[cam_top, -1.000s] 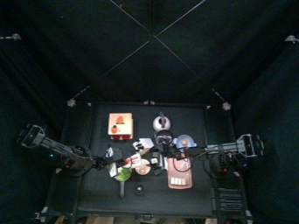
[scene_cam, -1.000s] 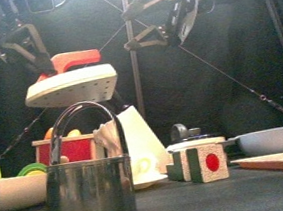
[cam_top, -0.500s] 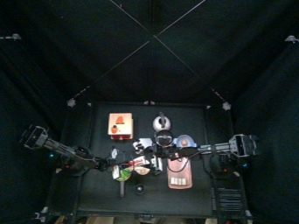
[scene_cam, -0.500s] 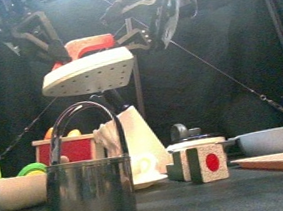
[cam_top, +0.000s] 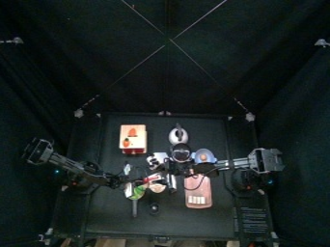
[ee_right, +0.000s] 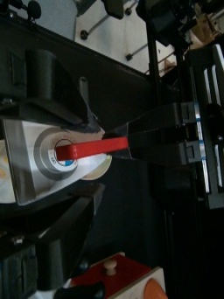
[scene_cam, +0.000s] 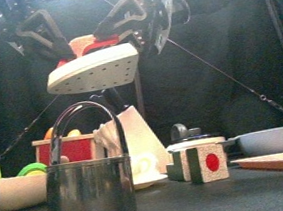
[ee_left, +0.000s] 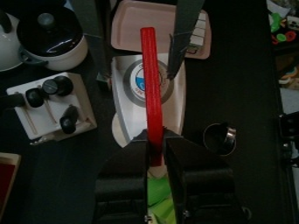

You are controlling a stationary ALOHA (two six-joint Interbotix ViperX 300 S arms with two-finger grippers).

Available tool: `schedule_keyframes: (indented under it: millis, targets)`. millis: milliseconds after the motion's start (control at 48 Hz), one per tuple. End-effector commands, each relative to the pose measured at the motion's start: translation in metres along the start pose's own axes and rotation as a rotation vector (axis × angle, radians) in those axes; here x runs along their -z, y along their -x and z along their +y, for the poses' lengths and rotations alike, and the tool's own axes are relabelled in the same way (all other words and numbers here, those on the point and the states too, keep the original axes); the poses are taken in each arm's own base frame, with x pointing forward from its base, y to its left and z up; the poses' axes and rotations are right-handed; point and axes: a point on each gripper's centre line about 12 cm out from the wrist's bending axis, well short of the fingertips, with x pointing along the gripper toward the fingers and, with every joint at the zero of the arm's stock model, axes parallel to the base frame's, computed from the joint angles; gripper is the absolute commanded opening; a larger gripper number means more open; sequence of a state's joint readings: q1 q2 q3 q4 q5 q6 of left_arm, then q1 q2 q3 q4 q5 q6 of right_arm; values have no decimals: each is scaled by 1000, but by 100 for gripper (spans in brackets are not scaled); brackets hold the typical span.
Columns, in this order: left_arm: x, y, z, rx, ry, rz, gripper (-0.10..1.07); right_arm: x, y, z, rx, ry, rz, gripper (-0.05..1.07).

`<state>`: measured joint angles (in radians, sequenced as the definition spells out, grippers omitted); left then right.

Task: Hand over iron

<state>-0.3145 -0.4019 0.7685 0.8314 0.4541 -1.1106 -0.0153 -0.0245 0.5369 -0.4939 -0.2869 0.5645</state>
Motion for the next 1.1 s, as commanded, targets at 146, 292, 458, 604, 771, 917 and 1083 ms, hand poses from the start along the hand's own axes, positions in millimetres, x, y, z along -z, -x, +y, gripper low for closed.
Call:
schedule_keyframes:
  millis: [146, 292, 458, 604, 771, 917, 1083]
  targets:
    - [-13, 3, -1, 7, 6, -36, 46, -18, 3, 3, -9, 5, -49, 52]
    - [-13, 2, 0, 5, 6, -35, 47, -18, 3, 4, -11, 7, -49, 43]
    - [-10, 2, 1, 3, 4, -30, 61, -19, 3, 4, -11, 7, -51, 41]
    - [-9, 1, 1, 2, 5, -27, 77, -18, 5, 5, -14, 6, -51, 41]
    - [-9, 1, 1, 1, 3, -27, 84, -18, 5, 8, -18, 7, -48, 41]
    - [-8, 1, 1, 0, 4, -25, 84, -17, 5, 9, -20, 8, -43, 41]
    - [-8, 1, 1, 3, 3, -26, 84, -10, 7, 15, -31, 8, -25, 41]
